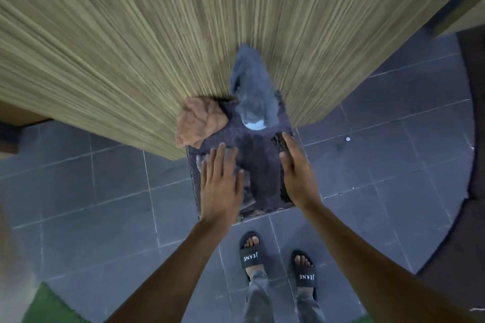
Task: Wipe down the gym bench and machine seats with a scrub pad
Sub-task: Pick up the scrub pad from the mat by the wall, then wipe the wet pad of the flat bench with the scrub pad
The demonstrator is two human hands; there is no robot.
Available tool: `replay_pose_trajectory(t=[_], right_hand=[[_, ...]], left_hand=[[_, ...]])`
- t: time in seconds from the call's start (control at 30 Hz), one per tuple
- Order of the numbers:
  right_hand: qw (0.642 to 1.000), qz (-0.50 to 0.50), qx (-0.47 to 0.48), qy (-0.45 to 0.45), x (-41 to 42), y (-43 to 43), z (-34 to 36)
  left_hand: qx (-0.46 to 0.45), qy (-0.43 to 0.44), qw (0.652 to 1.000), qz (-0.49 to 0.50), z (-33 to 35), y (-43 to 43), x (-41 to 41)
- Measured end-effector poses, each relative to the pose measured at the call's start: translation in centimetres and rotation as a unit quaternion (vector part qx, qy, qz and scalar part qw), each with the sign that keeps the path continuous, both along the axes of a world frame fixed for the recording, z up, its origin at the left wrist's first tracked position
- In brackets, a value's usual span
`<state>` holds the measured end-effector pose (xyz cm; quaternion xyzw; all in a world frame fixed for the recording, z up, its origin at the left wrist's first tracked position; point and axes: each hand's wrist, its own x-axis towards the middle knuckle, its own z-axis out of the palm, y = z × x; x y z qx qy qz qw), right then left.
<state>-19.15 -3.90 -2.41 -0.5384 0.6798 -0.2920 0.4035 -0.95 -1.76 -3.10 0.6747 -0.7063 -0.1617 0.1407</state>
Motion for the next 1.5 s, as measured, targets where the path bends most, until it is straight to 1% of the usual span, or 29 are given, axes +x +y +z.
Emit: replay_pose_trajectory(t=[0.07, 0.17, 0.3, 0.33, 0.37, 0.43, 0.5, 0.57, 0.7, 0.87, 1.07, 1.2, 1.37, 1.5], right_hand=[[0.998, -0.047, 0.003, -0.036, -2.0, -0.1, 3.3], [0.991, -0.094, -0.016, -0.091, -6.1, 0.8, 8.4], [0.975, -0.168, -0.040, -0.139, -12.4, 2.5, 13.4], [0.967, -0.198, -0.050, -0.149, -15.3, 3.6, 15.0], [0.960, -0.225, -0.058, -0.153, -18.2, 4.7, 16.8], [0.955, -0.245, -0.055, -0.157, -20.6, 5.3, 18.4], [0.938, -0.296, -0.067, -0.166, -26.6, 8.2, 21.1], [0.926, -0.335, -0.081, -0.151, -32.4, 10.9, 23.0], [0.903, -0.396, -0.099, -0.135, -43.8, 16.2, 25.4], [0.858, -0.478, -0.139, -0.125, -56.0, 22.8, 27.2], [0.791, -0.572, -0.172, -0.131, -66.8, 28.5, 28.0], [0.751, -0.620, -0.191, -0.123, -74.1, 29.8, 27.2], [0.708, -0.670, -0.195, -0.112, -84.6, 29.3, 26.8], [0.664, -0.712, -0.200, -0.107, -93.2, 28.8, 27.4]], left_hand=[[-0.005, 0.009, 1.000, -0.029, 2.9, -0.7, -2.0], [-0.047, 0.004, 0.994, -0.096, 7.0, -1.4, -6.2], [-0.045, 0.018, 0.989, -0.139, 11.8, -2.2, -13.2], [-0.049, 0.025, 0.985, -0.161, 13.7, -2.1, -16.5], [-0.056, 0.033, 0.980, -0.187, 15.6, -2.1, -19.8], [-0.060, 0.045, 0.976, -0.204, 16.8, -2.4, -22.9], [-0.066, 0.048, 0.966, -0.246, 19.4, -1.5, -29.5], [-0.068, 0.050, 0.954, -0.289, 21.6, -0.3, -35.9], [-0.071, 0.045, 0.928, -0.364, 24.0, 1.9, -48.8], [-0.063, 0.051, 0.884, -0.460, 25.8, 5.6, -63.6], [-0.052, 0.059, 0.826, -0.558, 27.1, 9.8, -78.7], [-0.053, 0.059, 0.784, -0.616, 26.8, 10.5, -88.0], [-0.076, 0.063, 0.736, -0.670, 26.6, 9.4, -101.3], [-0.090, 0.052, 0.685, -0.721, 27.5, 8.7, -112.0]])
